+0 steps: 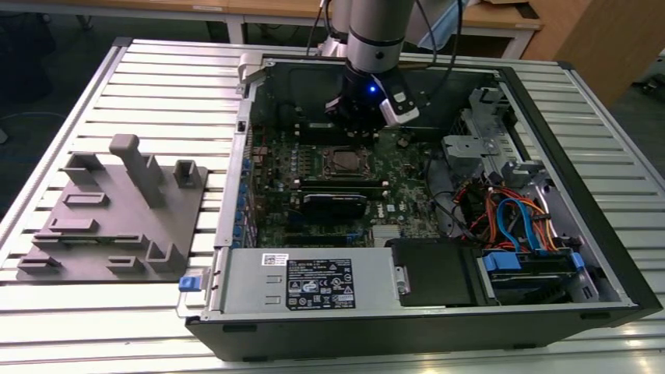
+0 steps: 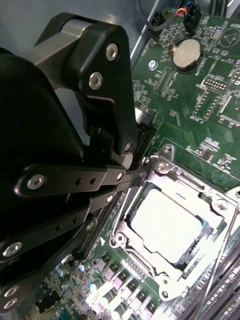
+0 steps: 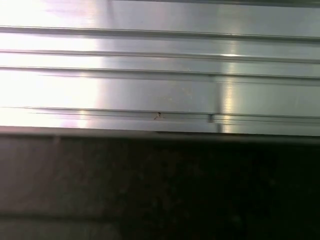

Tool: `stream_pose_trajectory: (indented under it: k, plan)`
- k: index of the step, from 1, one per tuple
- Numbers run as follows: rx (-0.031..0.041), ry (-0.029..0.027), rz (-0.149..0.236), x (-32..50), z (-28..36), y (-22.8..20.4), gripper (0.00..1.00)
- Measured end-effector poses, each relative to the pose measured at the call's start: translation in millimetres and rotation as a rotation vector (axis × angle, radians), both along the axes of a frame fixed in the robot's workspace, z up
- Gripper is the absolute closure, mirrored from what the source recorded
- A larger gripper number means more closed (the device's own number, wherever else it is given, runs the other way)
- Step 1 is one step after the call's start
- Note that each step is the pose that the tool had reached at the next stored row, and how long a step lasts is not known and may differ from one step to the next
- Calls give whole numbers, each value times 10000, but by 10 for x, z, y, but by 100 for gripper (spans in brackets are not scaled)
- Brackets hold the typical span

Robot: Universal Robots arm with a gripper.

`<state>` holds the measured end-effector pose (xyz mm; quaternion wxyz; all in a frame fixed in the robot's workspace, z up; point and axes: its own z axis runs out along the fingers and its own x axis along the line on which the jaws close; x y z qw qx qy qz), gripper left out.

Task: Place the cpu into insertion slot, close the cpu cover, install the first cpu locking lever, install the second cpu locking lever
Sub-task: 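Install the first cpu locking lever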

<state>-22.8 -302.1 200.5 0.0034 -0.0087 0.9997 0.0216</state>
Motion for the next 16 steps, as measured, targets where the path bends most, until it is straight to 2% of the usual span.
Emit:
stream_pose_trajectory:
  k: [2, 5, 11, 12, 15, 16]
  plan:
    - [-6, 0, 0, 0, -2, -2, 90]
    - [-65, 8, 1, -1, -26, -7, 90]
    - [-75, 3, 1, 0, -47, -5, 90]
    - [-56, 3, 0, -1, -47, -5, 90]
    - [85, 2, 0, 0, -48, -4, 90]
    - [110, 3, 0, -1, -48, -4, 90]
